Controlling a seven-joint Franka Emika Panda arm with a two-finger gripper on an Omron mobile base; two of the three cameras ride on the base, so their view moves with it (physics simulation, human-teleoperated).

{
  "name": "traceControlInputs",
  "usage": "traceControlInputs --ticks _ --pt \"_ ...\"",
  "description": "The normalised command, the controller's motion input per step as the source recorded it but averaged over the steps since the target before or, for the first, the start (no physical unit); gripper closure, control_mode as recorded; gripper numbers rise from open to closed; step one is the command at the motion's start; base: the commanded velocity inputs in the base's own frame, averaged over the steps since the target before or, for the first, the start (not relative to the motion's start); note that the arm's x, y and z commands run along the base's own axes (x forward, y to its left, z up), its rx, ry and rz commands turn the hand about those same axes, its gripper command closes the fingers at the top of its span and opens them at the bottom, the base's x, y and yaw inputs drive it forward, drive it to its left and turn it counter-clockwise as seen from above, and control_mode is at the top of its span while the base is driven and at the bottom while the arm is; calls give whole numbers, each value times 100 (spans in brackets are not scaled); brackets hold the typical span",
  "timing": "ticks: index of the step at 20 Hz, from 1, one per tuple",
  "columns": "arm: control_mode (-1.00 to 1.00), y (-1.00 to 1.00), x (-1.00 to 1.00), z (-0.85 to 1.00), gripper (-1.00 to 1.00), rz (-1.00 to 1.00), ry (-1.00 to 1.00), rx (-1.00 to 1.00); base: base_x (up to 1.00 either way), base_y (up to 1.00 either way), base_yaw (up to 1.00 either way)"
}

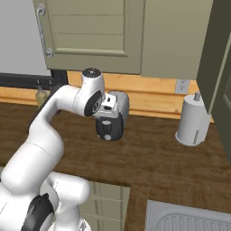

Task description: Start the toaster. Once the lever pops up, take the bread to the plate on the dining counter.

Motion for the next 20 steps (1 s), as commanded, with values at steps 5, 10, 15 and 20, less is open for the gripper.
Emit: traceControlInputs --ticks 5,10,15,20 --pt "-100 0 38 -27 100 0 0 -4 0 0 0" --pt "-100 0 39 -27 100 0 0 -5 0 0 0" --pt "-100 0 36 -27 100 0 0 -5 0 0 0" --pt "-100 0 34 -29 100 0 0 -5 0 0 0"
